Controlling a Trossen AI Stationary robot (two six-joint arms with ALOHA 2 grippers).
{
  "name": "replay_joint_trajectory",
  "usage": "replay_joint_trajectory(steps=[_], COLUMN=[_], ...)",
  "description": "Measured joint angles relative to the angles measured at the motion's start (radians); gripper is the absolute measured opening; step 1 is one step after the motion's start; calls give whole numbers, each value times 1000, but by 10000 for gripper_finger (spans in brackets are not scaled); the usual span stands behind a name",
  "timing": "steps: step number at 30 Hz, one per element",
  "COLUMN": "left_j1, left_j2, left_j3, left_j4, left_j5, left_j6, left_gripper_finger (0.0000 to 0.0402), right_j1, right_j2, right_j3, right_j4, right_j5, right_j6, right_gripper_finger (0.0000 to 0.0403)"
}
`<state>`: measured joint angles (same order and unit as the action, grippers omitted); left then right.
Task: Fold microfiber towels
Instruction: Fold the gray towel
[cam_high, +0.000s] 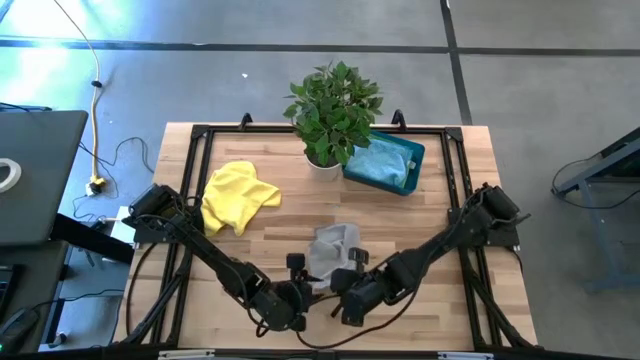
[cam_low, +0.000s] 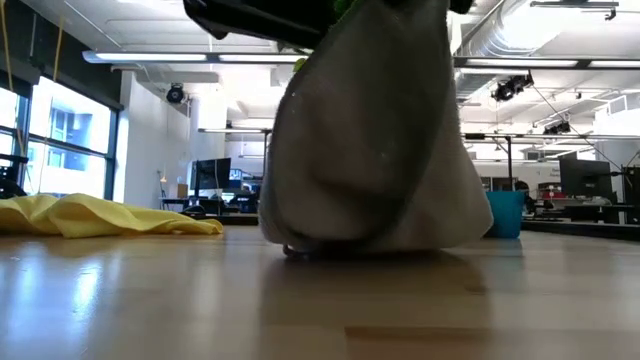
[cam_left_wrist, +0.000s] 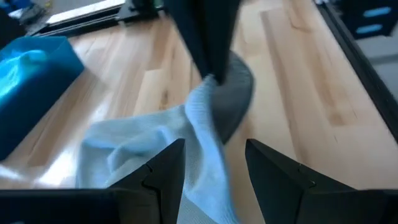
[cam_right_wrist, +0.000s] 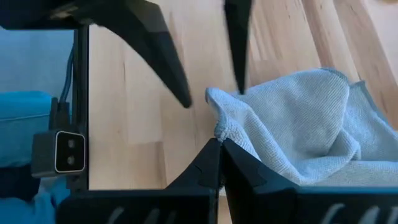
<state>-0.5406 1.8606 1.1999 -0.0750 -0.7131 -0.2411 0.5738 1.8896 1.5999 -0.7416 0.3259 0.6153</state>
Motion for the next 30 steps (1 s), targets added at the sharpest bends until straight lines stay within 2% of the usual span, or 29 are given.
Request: replay_joint_trajectory(steps=[10, 19, 24, 30], left_j1=[54, 58, 60, 58], left_j2=[0, 0, 0, 0], left_j3=[0, 0, -1, -27], left_j4=[-52, -224, -284, -293], left_j5=[25, -1, -33, -23], left_j6=[-161, -302, -350, -395], left_gripper_finger=[158, 158, 158, 158], right_j1=[-14, 26, 61, 88], right_j2=[0, 0, -1, -1], right_j3=[106, 330, 426, 463], right_j4=[-69, -301, -351, -371], right_j5=[0, 115, 171, 195], right_j6=[-52, -58, -71, -74], right_gripper_finger=[0, 0, 0, 0])
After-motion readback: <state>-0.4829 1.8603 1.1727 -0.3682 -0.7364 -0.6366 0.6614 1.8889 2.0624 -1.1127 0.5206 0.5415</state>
